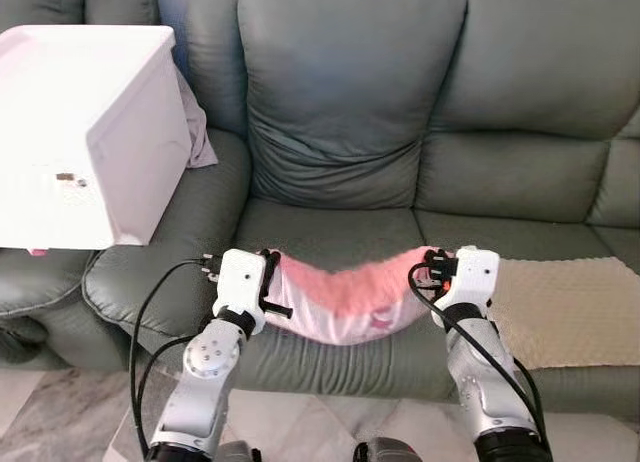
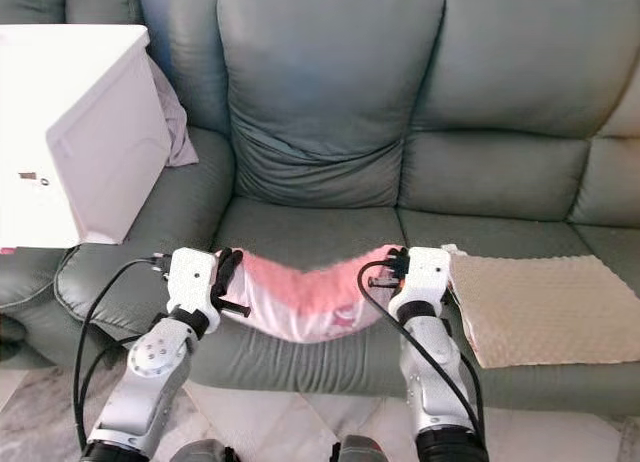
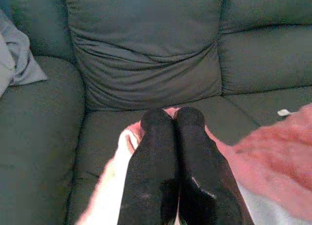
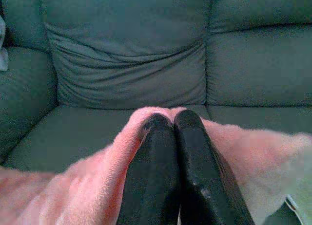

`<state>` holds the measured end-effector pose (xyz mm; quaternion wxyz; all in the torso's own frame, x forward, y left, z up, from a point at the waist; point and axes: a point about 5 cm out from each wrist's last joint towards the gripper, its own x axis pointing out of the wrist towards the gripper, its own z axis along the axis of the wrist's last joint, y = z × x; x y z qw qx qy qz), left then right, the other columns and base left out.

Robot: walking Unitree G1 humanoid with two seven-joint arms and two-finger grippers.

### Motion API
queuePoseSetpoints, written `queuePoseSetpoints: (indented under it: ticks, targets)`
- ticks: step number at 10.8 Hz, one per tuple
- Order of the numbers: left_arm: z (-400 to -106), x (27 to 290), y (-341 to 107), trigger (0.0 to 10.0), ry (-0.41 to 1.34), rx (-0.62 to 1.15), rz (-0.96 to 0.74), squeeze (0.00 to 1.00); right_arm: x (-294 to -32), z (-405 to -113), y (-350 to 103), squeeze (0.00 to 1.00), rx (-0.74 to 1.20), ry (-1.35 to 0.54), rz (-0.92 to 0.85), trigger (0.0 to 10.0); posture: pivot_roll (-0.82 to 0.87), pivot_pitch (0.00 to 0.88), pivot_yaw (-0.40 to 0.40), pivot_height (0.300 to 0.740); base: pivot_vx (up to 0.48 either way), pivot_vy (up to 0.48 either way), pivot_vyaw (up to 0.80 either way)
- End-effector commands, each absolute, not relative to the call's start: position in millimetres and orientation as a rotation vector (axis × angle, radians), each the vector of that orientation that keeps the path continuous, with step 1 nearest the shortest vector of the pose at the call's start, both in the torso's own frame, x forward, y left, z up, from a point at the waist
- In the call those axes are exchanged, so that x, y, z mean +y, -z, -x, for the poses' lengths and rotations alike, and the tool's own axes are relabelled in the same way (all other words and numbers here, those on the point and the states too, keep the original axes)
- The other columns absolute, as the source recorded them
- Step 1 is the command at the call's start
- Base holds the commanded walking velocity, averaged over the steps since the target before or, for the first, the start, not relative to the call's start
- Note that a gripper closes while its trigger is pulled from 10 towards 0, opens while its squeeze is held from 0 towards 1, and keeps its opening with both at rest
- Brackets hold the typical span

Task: Move the pillow to the sofa

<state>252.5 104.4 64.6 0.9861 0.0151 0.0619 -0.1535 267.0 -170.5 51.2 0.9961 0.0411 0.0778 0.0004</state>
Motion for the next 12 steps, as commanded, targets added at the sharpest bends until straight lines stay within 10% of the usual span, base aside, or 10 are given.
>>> queuePoseSetpoints:
  ticks: [1, 12]
  targets:
    - [-255.0, 102.8, -72.1, 10.0, 0.318, 0.088, -0.03, 0.0, -170.6, -269.7, -57.7, 0.0, 0.127, -0.005, -0.08, 10.0, 0.01, 0.0, -0.035, 0.74, 0.0, 0.0, 0.0]
    - [-255.8, 101.2, -75.3, 10.0, 0.346, 0.078, -0.005, 0.0, -166.1, -269.3, -59.7, 0.0, 0.106, -0.015, -0.106, 10.0, 0.01, 0.0, -0.029, 0.632, 0.0, 0.0, 0.0]
